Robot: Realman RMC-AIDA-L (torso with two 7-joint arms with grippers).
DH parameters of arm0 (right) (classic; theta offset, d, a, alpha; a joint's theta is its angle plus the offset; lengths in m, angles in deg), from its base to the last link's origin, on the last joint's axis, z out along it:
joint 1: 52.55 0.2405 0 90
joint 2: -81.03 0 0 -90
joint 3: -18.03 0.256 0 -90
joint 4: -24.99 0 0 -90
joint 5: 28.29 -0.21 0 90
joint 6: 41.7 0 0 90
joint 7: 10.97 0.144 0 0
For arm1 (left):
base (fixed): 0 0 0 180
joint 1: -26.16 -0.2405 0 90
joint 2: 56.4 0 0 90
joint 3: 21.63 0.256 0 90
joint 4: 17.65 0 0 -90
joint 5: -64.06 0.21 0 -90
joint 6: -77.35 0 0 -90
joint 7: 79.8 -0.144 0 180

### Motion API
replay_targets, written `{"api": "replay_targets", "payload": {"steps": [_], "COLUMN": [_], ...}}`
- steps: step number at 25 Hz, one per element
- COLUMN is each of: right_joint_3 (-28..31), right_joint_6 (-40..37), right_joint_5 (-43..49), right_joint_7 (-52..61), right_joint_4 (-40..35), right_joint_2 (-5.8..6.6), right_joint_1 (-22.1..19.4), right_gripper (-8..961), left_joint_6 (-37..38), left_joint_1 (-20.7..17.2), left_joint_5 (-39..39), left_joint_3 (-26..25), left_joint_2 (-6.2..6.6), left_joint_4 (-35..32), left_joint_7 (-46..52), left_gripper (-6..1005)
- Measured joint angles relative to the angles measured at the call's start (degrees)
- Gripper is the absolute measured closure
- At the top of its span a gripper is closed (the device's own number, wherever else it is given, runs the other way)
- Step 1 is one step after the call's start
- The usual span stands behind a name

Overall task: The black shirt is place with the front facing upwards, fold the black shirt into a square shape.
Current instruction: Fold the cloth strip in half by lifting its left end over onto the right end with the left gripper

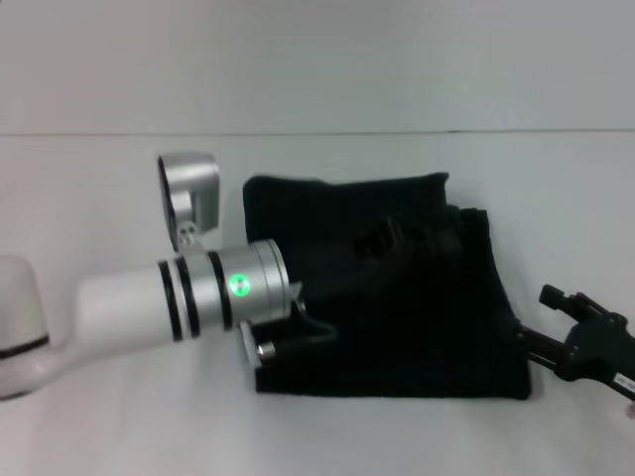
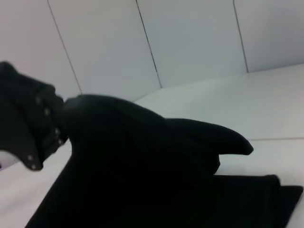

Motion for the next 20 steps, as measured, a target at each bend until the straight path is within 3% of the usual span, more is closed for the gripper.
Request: {"api": "replay_targets", "payload": {"steps": [7,17,20], "right_joint_3": [-1.0,-0.3,-0.1], "right_joint_6": [3.5,17.6,18.5], "right_joint_5": [-0.1,-0.7,-1.8], "right_joint_7": [-0.7,-0.7,-0.7], "right_joint_4": [1.2,6.5,7.2], "right_joint_2": [-0.69,-0.96,-0.97], "right_joint_1": [3.9,16.2,17.8], "right_gripper": [28,28,29], "left_joint_6": [0.3,3.2,3.8], "left_joint_1": [-0.5,-0.1,-0.2], "left_joint_5": [-0.8,-0.8,-0.8], "left_joint_3": [-0.4,-0.1,0.0], "left_joint_2": [0.25,0.23,0.21], "left_joint_4": [1.5,0.9,0.7], "left_joint_7": [-2.2,-3.5,-4.0], "left_gripper": [983,983,983]}}
